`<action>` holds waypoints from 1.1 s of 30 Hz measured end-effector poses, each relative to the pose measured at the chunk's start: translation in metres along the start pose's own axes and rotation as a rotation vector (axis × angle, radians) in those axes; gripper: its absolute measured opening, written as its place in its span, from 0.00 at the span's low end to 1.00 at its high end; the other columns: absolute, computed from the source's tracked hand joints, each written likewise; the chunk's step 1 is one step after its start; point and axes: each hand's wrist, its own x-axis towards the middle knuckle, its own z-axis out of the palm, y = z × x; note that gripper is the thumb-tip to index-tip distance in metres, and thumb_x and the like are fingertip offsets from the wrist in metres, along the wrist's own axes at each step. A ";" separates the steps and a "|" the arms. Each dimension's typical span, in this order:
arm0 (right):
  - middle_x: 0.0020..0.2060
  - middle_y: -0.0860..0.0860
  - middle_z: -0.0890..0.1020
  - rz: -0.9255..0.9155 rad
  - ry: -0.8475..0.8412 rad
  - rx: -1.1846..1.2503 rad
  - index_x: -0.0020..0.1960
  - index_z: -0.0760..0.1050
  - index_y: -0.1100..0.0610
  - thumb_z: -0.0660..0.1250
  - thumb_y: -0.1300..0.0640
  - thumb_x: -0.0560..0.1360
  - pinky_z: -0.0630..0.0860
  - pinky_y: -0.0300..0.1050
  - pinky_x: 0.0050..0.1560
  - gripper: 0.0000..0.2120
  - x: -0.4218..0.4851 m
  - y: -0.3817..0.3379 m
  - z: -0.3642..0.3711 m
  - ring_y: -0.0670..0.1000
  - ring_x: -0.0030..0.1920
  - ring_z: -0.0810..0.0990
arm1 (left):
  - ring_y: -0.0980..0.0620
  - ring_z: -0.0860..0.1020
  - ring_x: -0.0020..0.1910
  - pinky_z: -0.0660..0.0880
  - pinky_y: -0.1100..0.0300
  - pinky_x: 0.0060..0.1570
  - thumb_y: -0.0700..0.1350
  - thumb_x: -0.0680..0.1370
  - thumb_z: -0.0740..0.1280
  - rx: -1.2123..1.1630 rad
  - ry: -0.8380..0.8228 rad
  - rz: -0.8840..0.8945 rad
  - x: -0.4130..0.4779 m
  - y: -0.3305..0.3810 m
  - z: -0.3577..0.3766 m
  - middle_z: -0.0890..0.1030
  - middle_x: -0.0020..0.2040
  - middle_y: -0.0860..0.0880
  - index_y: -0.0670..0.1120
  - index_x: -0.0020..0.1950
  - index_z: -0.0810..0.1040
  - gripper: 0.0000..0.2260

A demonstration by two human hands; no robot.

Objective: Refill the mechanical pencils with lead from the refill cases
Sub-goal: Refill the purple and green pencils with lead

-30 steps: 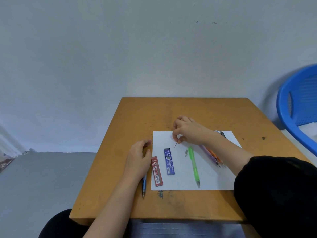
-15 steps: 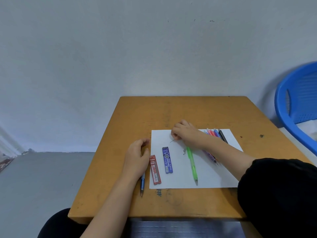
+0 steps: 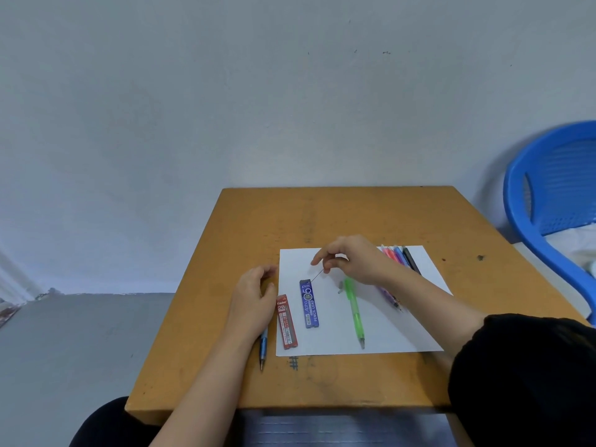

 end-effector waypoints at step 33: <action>0.40 0.36 0.82 0.264 0.722 0.463 0.40 0.82 0.45 0.70 0.65 0.73 0.72 0.28 0.44 0.14 -0.092 0.032 0.016 0.37 0.47 0.79 | 0.54 0.75 0.53 0.63 0.54 0.59 0.65 0.77 0.57 0.740 -0.095 0.120 -0.058 0.095 0.068 0.81 0.51 0.53 0.51 0.55 0.79 0.22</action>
